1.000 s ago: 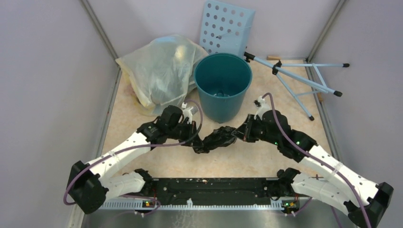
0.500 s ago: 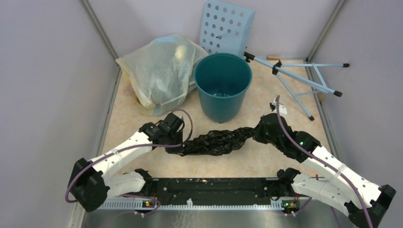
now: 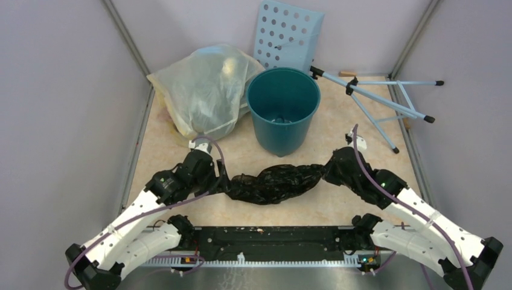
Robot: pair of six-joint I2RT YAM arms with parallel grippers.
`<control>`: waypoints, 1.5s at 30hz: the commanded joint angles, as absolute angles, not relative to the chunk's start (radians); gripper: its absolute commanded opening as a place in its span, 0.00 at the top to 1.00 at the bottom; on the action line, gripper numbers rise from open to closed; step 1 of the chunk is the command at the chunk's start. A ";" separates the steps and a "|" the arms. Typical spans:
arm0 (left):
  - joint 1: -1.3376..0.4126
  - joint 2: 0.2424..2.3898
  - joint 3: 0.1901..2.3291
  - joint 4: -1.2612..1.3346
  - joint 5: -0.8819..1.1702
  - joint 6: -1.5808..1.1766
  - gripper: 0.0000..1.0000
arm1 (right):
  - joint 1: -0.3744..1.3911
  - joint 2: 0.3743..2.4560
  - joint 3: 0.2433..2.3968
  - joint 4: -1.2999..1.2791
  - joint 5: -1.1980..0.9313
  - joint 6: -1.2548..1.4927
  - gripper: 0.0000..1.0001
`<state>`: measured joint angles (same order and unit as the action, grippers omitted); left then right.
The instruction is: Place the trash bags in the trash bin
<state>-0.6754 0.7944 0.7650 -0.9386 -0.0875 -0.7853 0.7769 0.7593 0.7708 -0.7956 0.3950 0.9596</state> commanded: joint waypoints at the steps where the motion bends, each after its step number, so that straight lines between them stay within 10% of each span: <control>1: -0.675 0.733 0.794 -0.787 -0.012 -0.712 0.16 | 0.784 0.742 0.730 -0.615 0.212 0.868 0.96; 16: -0.675 1.048 0.850 -0.516 0.116 -0.403 0.11 | 0.784 0.873 0.826 -0.748 0.249 0.842 0.91; 21: -0.675 1.140 0.856 -0.507 0.110 -0.374 0.12 | 0.784 0.886 0.863 -0.801 0.252 0.754 0.40; 24: -0.674 1.180 0.845 -0.506 0.127 -0.391 0.11 | 0.787 0.919 0.906 -0.822 0.186 0.661 0.26; 33: -0.657 1.179 0.727 -0.420 0.188 -0.471 0.14 | 0.971 0.975 0.966 -0.847 0.331 0.616 0.23; 45: -0.653 1.103 0.687 -0.466 0.183 -0.488 0.44 | 1.137 1.177 1.027 -0.696 0.327 0.445 0.36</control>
